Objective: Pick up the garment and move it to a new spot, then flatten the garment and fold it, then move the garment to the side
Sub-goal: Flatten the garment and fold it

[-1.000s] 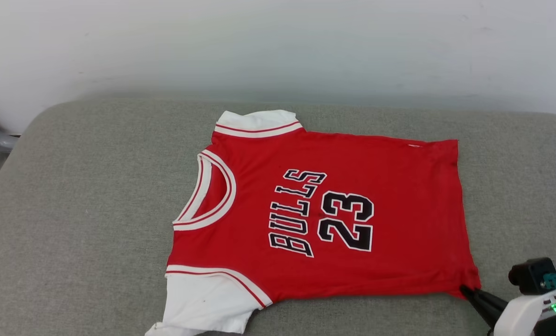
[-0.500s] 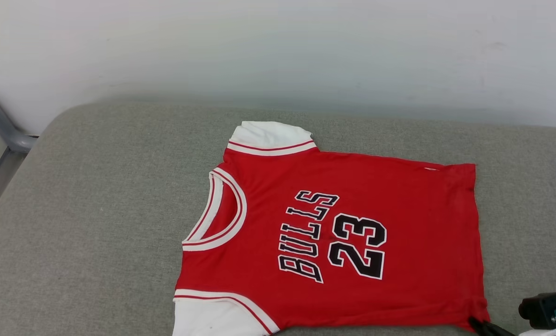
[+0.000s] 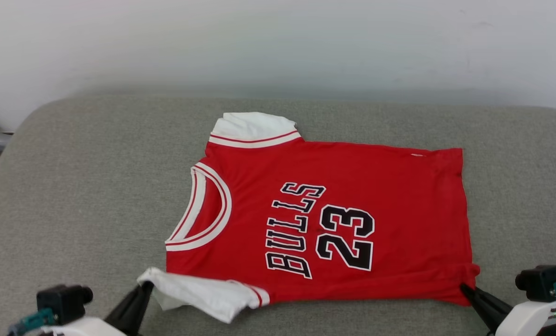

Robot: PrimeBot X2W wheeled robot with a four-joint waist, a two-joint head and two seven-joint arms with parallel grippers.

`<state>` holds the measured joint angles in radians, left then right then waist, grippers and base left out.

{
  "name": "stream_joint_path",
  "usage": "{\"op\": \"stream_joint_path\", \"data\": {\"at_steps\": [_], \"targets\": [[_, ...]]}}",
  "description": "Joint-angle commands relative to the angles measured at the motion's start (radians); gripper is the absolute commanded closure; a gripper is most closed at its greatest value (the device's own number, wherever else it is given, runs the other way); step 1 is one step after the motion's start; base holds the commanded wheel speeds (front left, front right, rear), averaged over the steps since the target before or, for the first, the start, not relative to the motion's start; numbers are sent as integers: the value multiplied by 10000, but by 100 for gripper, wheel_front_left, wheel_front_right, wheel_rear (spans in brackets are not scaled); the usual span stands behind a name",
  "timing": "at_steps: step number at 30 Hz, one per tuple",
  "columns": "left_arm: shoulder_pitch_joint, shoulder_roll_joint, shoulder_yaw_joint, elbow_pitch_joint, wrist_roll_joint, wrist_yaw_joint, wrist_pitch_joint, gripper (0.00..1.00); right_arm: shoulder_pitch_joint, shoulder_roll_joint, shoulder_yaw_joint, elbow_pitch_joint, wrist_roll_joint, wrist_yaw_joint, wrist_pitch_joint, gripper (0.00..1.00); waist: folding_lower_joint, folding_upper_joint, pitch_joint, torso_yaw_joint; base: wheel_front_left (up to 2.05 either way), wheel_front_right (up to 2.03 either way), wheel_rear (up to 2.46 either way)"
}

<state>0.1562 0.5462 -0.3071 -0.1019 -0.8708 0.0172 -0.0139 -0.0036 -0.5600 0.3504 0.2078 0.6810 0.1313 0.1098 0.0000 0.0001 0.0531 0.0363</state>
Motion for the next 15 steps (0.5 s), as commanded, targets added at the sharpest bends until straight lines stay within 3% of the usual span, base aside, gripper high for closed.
{"op": "stream_joint_path", "data": {"at_steps": [1, 15], "targets": [[-365, 79, 100, 77, 51, -72, -20, 100, -222, 84, 29, -33, 13, -11, -52, 100, 0, -1, 205, -162, 0, 0, 0], [-4285, 676, -79, 1495, 668, -941, 825, 100, -1718, 142, 357, -38, 79, -11, -318, 100, 0, -1, 1779, -832, 0, 0, 0]]}}
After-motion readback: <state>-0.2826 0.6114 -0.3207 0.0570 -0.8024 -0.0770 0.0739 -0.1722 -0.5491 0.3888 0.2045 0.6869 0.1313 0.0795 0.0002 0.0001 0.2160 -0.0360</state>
